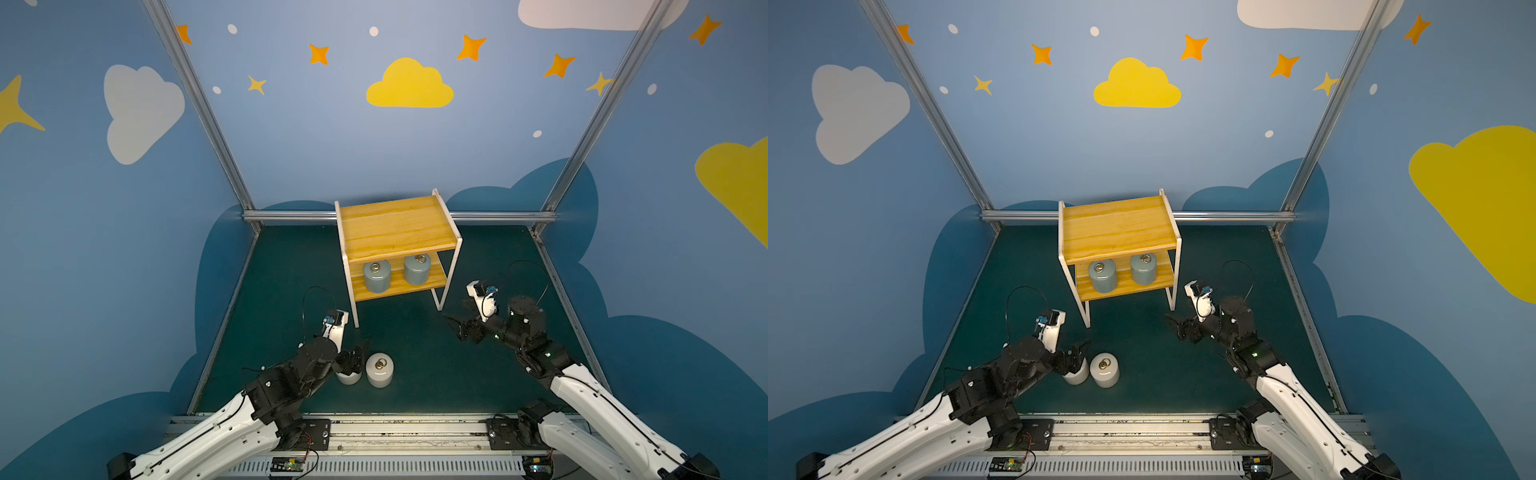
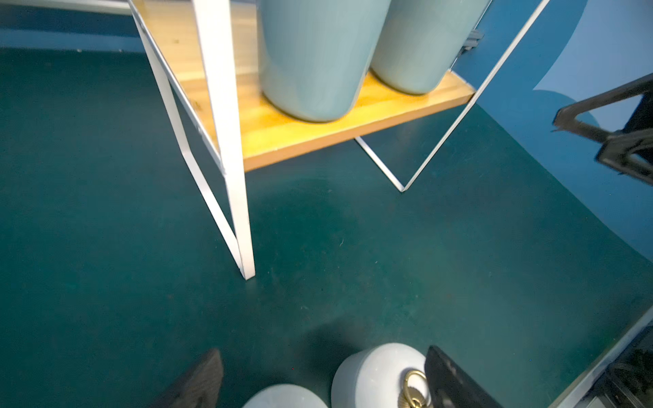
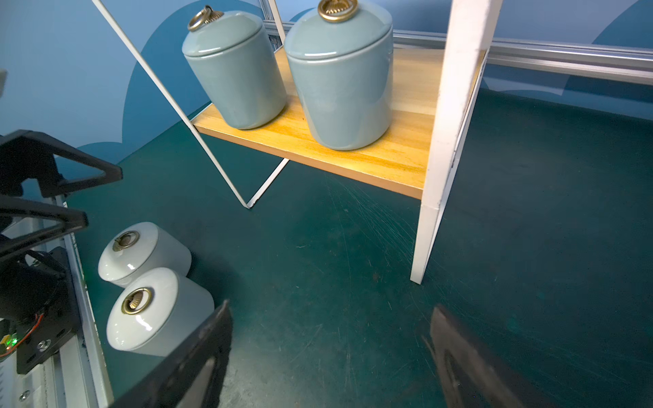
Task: Remove the tea canisters from the shelf
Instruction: Place the tea canister at the center of the board, then pick up the tea canister from the shelf.
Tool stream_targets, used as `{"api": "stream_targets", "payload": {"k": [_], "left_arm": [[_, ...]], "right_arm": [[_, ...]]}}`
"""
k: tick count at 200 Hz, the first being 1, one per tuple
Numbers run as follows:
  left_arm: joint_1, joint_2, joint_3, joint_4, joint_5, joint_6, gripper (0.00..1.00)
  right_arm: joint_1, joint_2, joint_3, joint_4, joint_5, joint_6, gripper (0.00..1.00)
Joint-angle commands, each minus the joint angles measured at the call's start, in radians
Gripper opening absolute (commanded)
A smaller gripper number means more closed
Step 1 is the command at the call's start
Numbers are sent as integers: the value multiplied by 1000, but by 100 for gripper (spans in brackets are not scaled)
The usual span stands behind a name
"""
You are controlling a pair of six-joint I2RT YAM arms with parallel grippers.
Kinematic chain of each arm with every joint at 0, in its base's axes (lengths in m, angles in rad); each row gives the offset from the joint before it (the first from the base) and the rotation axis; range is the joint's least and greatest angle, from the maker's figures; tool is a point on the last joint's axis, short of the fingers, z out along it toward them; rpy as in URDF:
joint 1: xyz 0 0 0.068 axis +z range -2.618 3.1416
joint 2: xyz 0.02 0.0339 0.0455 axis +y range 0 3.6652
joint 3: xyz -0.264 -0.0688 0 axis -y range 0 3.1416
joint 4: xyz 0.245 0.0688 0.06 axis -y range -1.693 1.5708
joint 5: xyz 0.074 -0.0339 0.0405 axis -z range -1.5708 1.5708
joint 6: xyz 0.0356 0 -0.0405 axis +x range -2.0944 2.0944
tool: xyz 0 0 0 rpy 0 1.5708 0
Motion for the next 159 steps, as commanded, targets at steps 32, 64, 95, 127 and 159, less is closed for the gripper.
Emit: {"api": "stream_targets", "payload": {"k": [32,64,95,127,159], "left_arm": [[143,76,99,14,81,146,95],[266,74,117,61,153,189,96],[392,82,129,79,250,215,96],[479,103,134,100,327,222,96],[544,115,133,120,365,225,97]], "right_arm": [[3,35,-12,51,-59,26,89],[44,80,-7,102,-58,57,89],[140,156,30,138,16,48,89],[209,245,61,226,55,67,89],[274,347,108,297,106,71,89]]}}
